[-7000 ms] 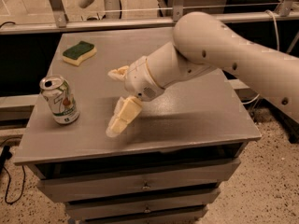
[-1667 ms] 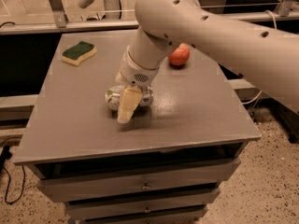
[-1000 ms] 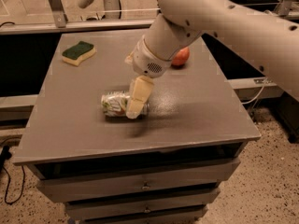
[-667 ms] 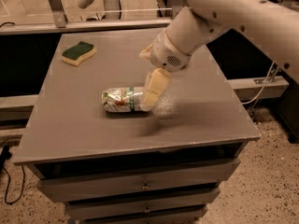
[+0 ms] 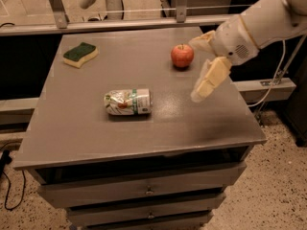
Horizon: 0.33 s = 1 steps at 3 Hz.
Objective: Knock 7up can over
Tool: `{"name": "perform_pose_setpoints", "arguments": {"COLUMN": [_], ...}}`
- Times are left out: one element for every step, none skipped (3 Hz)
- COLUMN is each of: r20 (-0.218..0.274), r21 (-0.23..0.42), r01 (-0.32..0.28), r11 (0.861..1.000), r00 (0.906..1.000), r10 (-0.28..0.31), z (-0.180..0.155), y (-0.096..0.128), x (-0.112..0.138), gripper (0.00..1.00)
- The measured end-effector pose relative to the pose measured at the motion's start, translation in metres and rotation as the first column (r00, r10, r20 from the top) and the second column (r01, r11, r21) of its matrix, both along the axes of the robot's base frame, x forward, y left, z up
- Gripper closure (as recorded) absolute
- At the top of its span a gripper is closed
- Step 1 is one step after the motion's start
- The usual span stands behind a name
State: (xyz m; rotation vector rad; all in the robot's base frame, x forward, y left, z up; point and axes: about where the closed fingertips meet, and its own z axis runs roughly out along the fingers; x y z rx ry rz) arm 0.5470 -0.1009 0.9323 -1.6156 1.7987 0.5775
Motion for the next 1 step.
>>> {"name": "perform_pose_setpoints", "arguments": {"r20": [0.000], "r21": [0.006], "r01": [0.006], "r11": [1.000], "r00": [1.0000], "r10": [-0.006], "z": [0.0016], "y": [-0.0022], "x": [-0.0014], "gripper": [0.00]}}
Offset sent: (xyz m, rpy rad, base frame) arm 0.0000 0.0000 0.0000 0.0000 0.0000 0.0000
